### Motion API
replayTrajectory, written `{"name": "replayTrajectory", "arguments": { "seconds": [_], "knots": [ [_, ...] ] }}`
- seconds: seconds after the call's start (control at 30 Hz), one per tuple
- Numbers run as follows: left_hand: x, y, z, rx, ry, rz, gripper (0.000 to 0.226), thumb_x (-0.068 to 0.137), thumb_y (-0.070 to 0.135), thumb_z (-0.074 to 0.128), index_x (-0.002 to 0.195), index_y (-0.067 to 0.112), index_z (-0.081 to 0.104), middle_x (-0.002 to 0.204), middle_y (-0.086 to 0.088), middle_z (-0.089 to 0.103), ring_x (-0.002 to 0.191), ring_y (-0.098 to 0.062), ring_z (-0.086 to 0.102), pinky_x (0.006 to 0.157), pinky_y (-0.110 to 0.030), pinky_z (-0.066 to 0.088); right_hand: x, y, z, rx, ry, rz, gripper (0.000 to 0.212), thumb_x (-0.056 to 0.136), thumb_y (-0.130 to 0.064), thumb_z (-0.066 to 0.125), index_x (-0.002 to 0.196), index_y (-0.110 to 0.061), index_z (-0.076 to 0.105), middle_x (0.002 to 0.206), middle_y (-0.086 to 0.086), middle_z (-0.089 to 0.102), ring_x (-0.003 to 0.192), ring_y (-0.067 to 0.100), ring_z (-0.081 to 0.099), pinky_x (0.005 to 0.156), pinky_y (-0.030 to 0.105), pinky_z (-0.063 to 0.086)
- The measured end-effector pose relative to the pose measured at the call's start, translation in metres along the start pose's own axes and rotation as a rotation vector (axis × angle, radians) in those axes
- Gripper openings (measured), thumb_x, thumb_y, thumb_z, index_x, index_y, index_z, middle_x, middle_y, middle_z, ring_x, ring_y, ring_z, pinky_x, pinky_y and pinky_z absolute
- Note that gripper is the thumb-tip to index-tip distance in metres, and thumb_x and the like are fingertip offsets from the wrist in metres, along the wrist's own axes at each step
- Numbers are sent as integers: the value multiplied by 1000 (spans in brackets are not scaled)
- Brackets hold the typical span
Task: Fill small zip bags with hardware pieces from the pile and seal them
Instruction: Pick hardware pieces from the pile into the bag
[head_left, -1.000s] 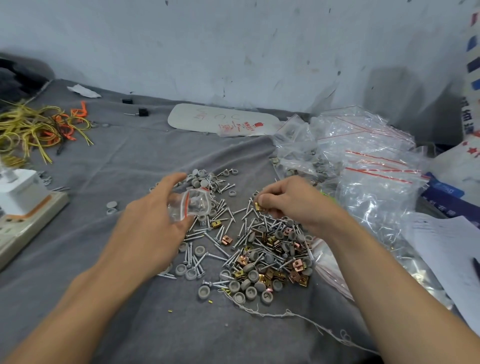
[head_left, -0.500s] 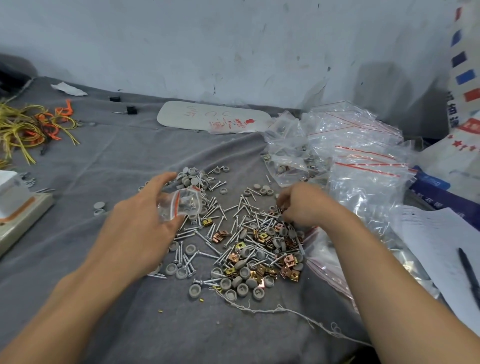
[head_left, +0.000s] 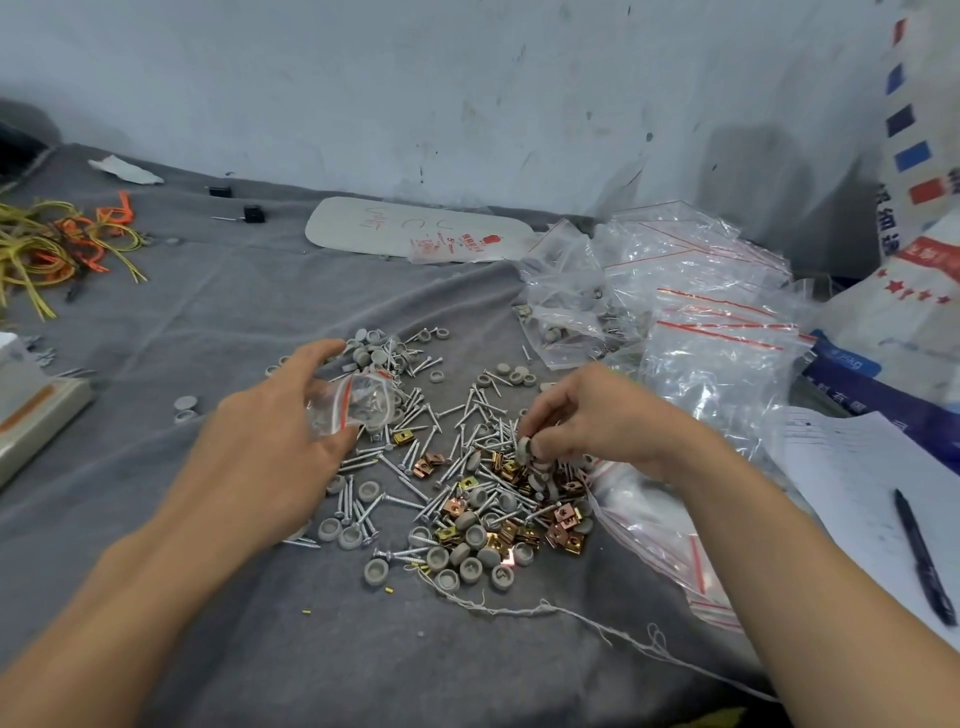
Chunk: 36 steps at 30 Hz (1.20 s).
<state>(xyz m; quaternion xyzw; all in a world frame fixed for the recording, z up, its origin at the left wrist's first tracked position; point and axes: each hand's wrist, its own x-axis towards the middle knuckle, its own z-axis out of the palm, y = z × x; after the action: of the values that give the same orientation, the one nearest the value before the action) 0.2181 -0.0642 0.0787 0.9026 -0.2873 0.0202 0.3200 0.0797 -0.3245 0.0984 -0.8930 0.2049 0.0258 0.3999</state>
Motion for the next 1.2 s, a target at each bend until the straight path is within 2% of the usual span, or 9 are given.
{"name": "replayTrajectory", "arguments": {
  "seconds": [0.23,0.4,0.53,0.67,0.8,0.93,1.1,1.17,1.2],
  "knots": [
    [0,-1,2,8,3,-2,67,85,35,75,136,53,35,118,12,72,94,-29,68,84,-40,47,-6,-4,0,-305,-44,8,20,77,-8,79,83,-27,84,66,-12,75,66,11,73,59,19,53],
    [0,-1,2,-2,8,4,67,85,33,75,136,52,36,116,10,73,91,-29,68,78,-38,46,-5,7,-10,-372,205,74,27,82,-5,73,80,-31,81,68,-16,72,70,3,70,61,14,49],
    [0,1,3,1,9,21,67,85,32,75,136,50,37,118,9,72,92,-30,68,83,-40,48,5,17,-1,-314,230,89,18,90,-12,73,96,-27,81,81,-13,74,78,7,68,72,22,52],
    [-1,0,5,7,26,28,63,86,33,74,138,48,40,120,7,72,97,-32,67,85,-41,45,19,17,13,-327,261,30,22,94,-18,71,106,-33,80,87,-17,69,70,-5,56,65,14,40],
    [-1,-1,6,2,35,37,62,86,32,74,137,48,41,119,8,72,106,-34,65,85,-40,42,30,13,21,-345,171,2,26,95,-18,70,112,-36,78,100,-11,74,60,-7,57,57,9,39],
    [0,-3,7,4,23,60,65,85,31,74,138,49,40,119,5,73,106,-34,66,86,-42,48,34,11,30,-348,231,-17,19,92,-25,74,108,-35,79,103,-10,74,79,7,64,74,23,46],
    [0,-4,6,-9,23,55,67,85,30,75,137,49,39,118,6,73,109,-33,65,88,-42,47,36,10,25,-283,350,18,12,87,-22,78,86,-33,82,65,-24,60,59,-1,57,51,11,37],
    [1,-5,6,-10,28,49,67,84,30,75,138,47,40,119,7,72,111,-33,65,88,-41,45,38,12,18,-250,435,55,29,87,-15,75,69,-38,76,71,-22,67,50,-2,54,46,10,36],
    [1,-5,6,-9,34,47,67,84,29,75,139,46,40,120,7,72,111,-33,65,89,-41,45,39,15,16,-251,473,71,35,87,-13,73,64,-39,72,82,-16,73,50,-2,52,50,12,39]
  ]
}}
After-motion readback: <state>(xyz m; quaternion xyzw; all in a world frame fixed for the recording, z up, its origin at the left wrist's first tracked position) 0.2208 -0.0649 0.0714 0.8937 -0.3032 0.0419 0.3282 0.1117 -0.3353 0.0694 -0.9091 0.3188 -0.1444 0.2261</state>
